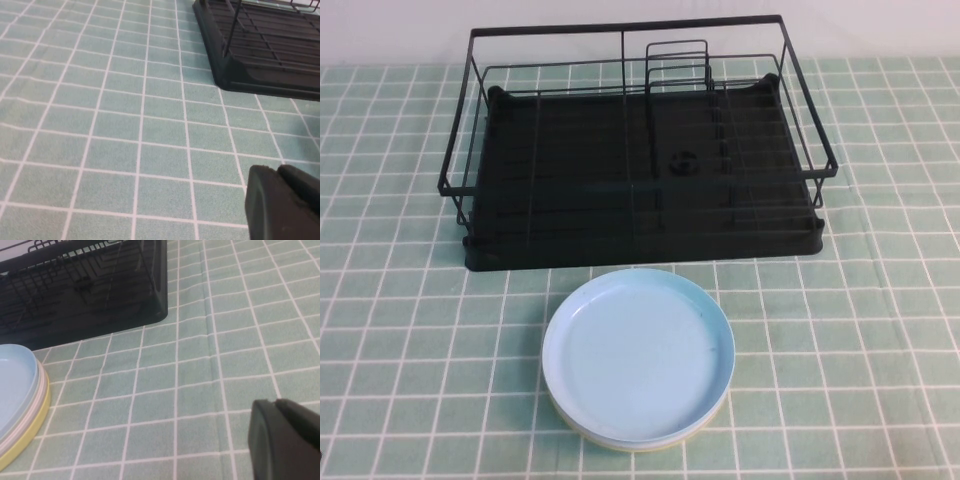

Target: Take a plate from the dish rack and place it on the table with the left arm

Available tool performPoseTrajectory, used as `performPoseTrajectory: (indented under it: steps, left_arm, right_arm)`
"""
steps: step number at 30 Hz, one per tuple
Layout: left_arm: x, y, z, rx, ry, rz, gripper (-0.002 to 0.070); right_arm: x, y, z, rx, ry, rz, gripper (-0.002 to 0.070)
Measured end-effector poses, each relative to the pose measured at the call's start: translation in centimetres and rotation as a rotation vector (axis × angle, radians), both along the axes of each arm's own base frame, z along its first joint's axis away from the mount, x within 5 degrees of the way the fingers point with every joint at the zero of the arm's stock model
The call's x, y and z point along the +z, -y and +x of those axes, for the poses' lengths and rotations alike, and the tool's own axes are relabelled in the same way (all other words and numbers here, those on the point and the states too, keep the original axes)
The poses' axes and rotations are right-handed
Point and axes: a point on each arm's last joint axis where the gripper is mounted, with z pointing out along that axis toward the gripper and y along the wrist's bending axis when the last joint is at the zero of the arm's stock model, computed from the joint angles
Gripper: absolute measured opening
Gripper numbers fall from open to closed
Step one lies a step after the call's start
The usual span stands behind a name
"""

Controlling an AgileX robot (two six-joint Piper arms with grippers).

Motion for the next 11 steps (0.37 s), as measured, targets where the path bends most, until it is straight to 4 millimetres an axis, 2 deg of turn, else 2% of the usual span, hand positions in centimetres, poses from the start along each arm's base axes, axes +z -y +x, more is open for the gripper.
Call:
performPoseTrajectory:
  steps: [11]
  left_arm:
    - [0.0, 0.0, 0.0, -0.012, 0.004, 0.044, -0.0001]
  right_arm:
    - [0.0, 0.0, 0.0, 0.0, 0.0, 0.001, -0.0018]
